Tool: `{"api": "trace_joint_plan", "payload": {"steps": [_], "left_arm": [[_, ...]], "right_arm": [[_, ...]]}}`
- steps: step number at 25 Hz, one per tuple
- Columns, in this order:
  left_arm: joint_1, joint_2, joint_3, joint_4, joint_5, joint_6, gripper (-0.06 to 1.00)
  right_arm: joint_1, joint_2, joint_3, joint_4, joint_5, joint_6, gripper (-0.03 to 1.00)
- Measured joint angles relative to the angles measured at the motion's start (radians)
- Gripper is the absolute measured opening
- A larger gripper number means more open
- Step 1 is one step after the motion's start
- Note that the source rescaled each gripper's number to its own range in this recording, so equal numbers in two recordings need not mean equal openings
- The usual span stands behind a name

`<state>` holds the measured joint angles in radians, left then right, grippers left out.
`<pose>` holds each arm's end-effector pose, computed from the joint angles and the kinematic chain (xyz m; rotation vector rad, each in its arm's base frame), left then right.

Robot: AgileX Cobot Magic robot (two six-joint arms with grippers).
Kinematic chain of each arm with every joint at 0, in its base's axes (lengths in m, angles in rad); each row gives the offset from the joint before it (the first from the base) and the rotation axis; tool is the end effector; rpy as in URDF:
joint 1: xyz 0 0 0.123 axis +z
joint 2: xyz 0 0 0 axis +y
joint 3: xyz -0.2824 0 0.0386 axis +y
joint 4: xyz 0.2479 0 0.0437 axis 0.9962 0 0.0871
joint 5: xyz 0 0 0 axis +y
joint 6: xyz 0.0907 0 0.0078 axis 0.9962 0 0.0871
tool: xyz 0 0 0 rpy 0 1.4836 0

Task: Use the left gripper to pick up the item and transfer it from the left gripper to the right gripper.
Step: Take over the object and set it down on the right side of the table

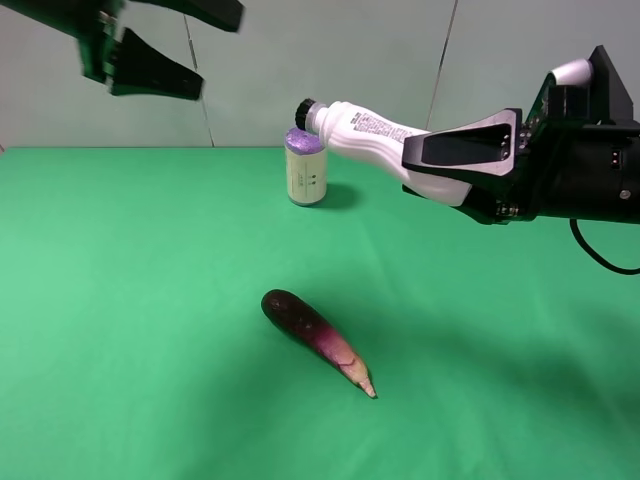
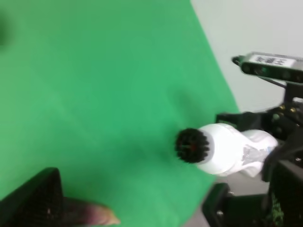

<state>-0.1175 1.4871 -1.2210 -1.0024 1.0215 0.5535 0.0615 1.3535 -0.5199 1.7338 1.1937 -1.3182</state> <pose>0.2950 -0.1008 0.3350 0.3320 2.3637 -1.0957 0.2041 0.0963 0.2403 -0.2454 2.0055 1.5843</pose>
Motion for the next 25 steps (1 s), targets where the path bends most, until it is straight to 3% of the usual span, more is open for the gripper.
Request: {"api": "trace_joint_plan", "payload": {"steps": [6, 12, 19, 25], "left_arm": [[0.099, -0.114, 0.000, 0.175, 0.021, -0.063, 0.75], [0.113, -0.240, 0.000, 0.399, 0.033, -0.173, 0.75], [0.113, -0.398, 0.016, 0.554, 0.037, -0.278, 0.75], [0.113, -0.568, 0.130, 0.653, 0.035, -0.341, 0.75]], "right_arm": [[0.000, 0.000, 0.000, 0.000, 0.000, 0.000, 0.02], [0.000, 0.000, 0.000, 0.000, 0.000, 0.000, 0.02], [0.000, 0.000, 0.000, 0.000, 0.000, 0.000, 0.02], [0.000, 0.000, 0.000, 0.000, 0.000, 0.000, 0.02]]}}
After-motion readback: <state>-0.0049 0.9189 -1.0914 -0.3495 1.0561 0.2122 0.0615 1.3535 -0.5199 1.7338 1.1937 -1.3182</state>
